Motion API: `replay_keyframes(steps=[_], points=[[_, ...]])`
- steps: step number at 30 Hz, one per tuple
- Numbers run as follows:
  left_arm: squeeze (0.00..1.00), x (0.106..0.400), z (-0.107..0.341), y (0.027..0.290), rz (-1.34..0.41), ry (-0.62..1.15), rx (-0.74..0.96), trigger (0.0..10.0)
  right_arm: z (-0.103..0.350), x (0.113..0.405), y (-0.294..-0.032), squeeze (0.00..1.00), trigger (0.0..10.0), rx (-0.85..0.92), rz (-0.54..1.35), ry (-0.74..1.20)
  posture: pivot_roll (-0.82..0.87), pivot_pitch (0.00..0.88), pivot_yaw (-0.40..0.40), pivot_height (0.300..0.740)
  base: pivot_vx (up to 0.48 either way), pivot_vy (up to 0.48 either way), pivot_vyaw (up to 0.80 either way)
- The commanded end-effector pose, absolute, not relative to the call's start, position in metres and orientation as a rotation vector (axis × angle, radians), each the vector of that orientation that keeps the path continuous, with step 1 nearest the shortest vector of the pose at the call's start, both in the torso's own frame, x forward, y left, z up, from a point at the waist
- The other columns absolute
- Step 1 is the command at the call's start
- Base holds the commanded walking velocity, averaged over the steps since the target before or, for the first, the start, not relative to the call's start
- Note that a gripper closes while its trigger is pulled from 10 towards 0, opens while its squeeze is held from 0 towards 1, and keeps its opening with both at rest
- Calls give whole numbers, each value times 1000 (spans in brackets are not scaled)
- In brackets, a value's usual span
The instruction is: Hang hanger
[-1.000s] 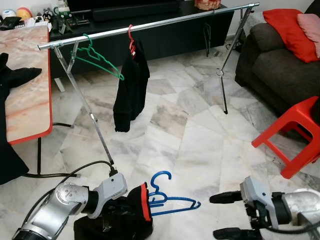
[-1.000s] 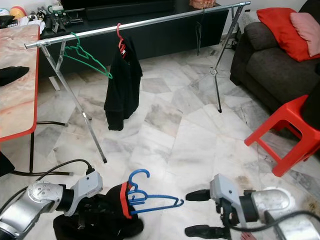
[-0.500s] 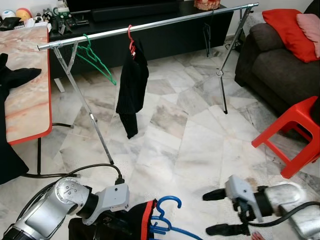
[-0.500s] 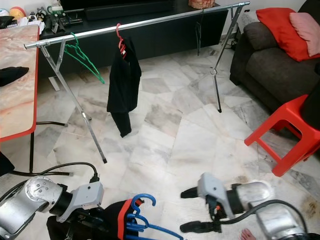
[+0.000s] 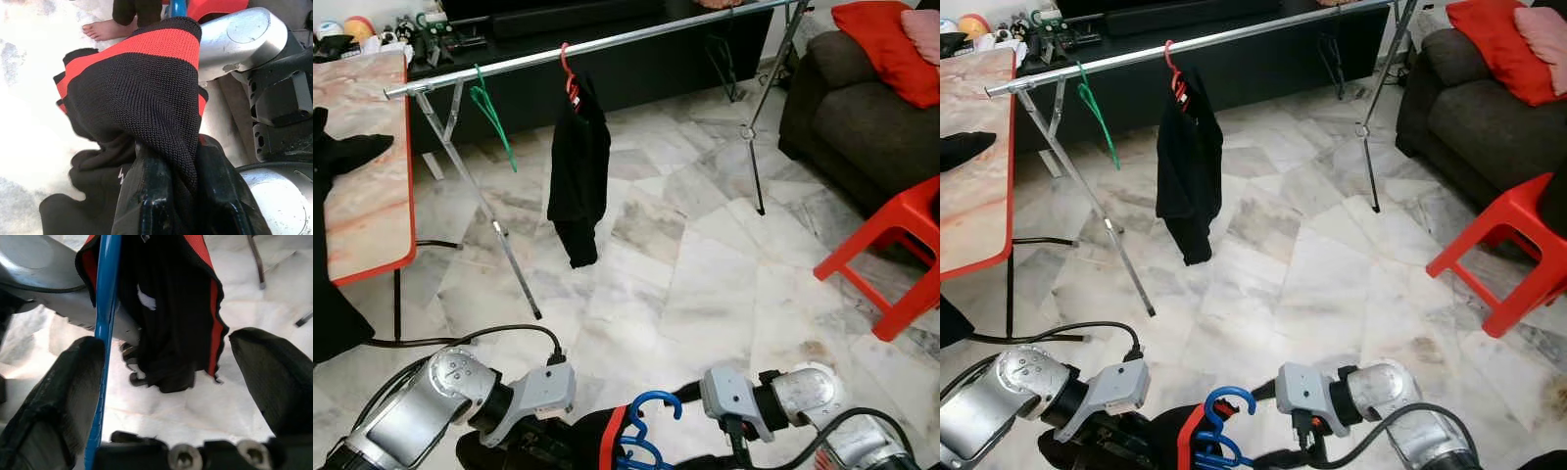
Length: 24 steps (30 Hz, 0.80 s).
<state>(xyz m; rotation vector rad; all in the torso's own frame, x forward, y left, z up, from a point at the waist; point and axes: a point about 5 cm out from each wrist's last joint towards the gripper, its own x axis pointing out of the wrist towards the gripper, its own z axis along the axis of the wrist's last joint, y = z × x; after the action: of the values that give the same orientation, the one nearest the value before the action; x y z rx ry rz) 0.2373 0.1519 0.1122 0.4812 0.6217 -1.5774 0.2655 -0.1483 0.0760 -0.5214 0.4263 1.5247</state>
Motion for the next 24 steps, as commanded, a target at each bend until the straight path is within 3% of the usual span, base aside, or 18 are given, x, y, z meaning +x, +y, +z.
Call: replay_keyframes(steps=[1,7,11,20,24], points=[[0,236,117,142,-1619,594,479,10000,73,267,-146,0,10000,-543,1494,394,-31,176,39,740,0,0,0],[0,243,123,134,-1593,557,473,10000,67,265,-148,0,10000,-511,1496,402,-23,179,27,740,0,0,0],[0,246,123,131,-1586,544,475,10000,62,252,-149,0,10000,-367,1601,486,-26,179,22,740,0,0,0],[0,252,127,127,-1597,534,468,10000,59,258,-140,0,10000,-325,1569,449,-18,209,31,740,0,0,0],[0,253,127,125,-1597,536,479,10000,56,260,-139,0,10000,-407,1540,434,-24,215,34,740,0,0,0]])
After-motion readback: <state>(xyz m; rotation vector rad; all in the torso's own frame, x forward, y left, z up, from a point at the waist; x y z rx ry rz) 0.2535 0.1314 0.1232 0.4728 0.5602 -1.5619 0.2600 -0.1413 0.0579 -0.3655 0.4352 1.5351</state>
